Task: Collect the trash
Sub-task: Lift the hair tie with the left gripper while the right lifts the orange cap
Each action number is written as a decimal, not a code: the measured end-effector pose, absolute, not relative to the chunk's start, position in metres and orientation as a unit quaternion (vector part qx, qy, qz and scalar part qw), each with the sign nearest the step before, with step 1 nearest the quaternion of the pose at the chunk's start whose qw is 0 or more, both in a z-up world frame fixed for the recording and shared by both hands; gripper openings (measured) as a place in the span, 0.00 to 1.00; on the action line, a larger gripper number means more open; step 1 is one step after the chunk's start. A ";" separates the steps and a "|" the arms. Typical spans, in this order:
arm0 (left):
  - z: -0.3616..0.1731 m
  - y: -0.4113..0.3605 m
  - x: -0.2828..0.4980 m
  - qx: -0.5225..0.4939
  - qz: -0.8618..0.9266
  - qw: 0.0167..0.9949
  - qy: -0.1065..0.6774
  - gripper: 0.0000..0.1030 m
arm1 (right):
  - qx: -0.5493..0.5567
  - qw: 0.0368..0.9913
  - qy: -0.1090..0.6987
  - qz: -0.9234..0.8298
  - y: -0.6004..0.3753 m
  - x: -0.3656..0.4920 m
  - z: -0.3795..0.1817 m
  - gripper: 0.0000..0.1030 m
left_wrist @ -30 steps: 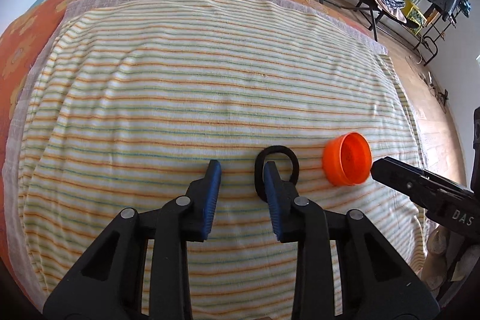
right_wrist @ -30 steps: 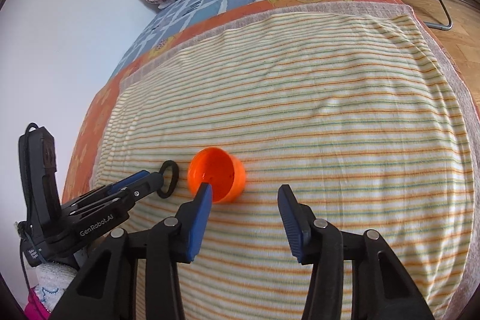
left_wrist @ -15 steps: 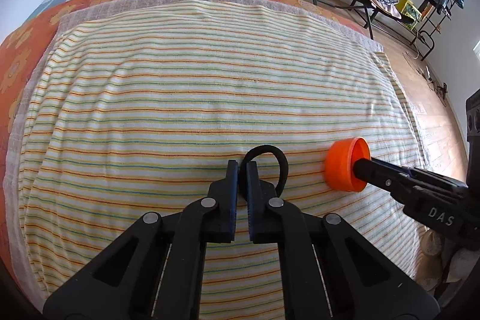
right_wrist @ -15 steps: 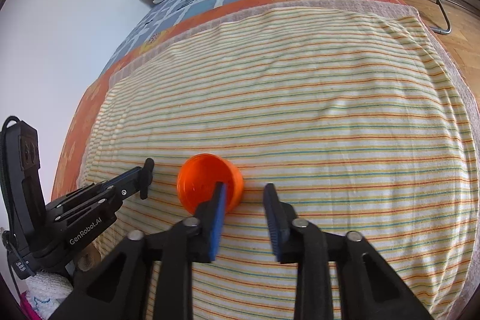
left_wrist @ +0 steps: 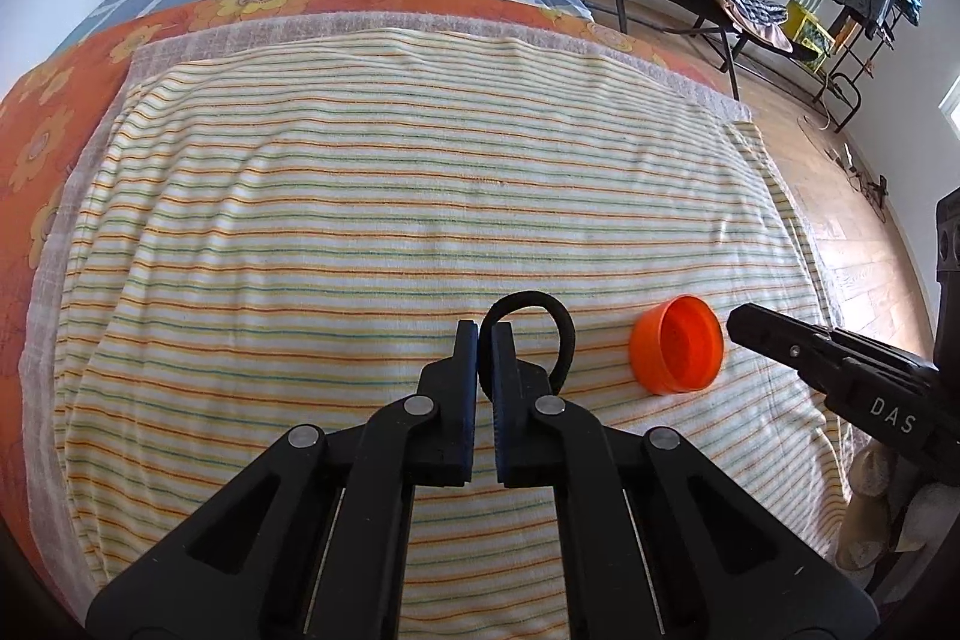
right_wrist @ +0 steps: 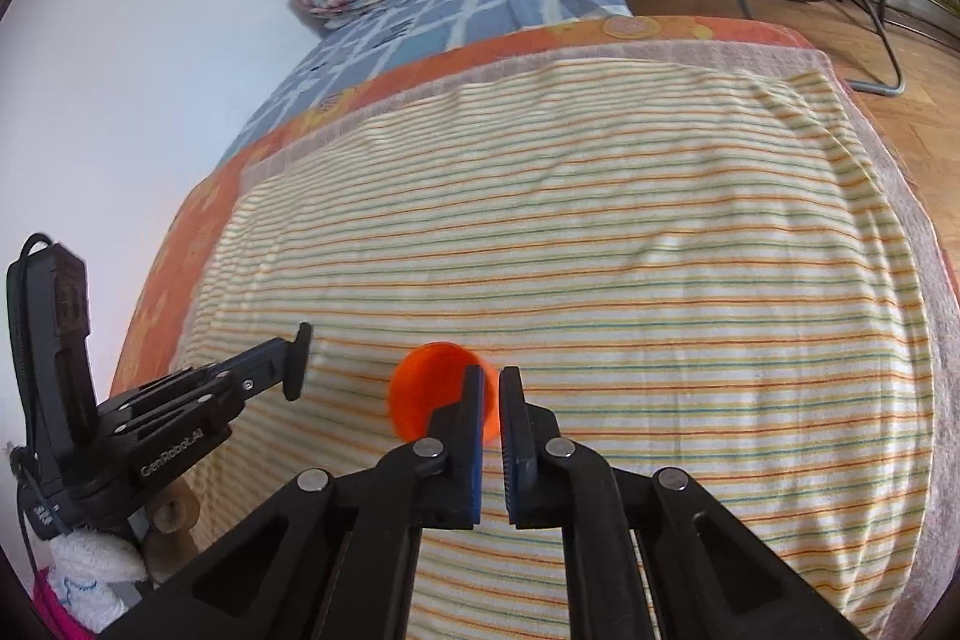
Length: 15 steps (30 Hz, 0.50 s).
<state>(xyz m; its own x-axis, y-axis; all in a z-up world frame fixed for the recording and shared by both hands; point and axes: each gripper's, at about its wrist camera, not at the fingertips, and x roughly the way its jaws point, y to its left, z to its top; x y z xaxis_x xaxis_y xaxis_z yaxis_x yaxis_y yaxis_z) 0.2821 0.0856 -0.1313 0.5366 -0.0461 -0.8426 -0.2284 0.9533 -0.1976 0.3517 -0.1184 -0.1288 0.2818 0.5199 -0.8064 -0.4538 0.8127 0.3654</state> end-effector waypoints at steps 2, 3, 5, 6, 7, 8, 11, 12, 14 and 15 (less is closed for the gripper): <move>-0.129 0.085 0.280 -0.143 0.053 0.866 0.477 0.02 | 0.050 0.793 0.523 0.308 -0.119 0.353 -0.129 0.41; -0.129 0.085 0.280 -0.142 0.052 0.866 0.476 0.02 | 0.058 0.794 0.520 0.311 -0.119 0.353 -0.128 0.49; -0.128 0.085 0.279 -0.139 0.052 0.867 0.476 0.02 | 0.038 0.797 0.518 0.308 -0.114 0.351 -0.129 0.50; -0.128 0.085 0.278 -0.139 0.053 0.867 0.476 0.02 | 0.032 0.798 0.518 0.307 -0.112 0.351 -0.129 0.48; -0.128 0.086 0.277 -0.139 0.053 0.866 0.477 0.02 | 0.028 0.797 0.518 0.308 -0.110 0.352 -0.131 0.43; -0.129 0.087 0.277 -0.140 0.054 0.866 0.478 0.02 | 0.029 0.795 0.522 0.308 -0.109 0.352 -0.133 0.39; -0.131 0.089 0.276 -0.142 0.055 0.864 0.480 0.02 | 0.026 0.784 0.539 0.307 -0.105 0.355 -0.145 0.25; -0.130 0.088 0.276 -0.141 0.055 0.864 0.479 0.02 | 0.021 0.782 0.543 0.305 -0.104 0.355 -0.149 0.19; -0.129 0.089 0.275 -0.140 0.054 0.866 0.477 0.02 | 0.018 0.782 0.546 0.302 -0.104 0.354 -0.152 0.03; -0.128 0.089 0.274 -0.140 0.054 0.867 0.476 0.02 | 0.020 0.784 0.543 0.302 -0.106 0.353 -0.151 0.03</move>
<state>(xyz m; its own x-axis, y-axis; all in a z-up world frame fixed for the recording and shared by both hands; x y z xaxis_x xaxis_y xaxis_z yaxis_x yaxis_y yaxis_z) 0.2737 0.0894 -0.1281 0.5414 -0.0400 -0.8398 -0.2269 0.9548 -0.1918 0.3528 -0.1058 -0.1508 0.2285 0.4941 -0.8388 -0.4510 0.8173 0.3586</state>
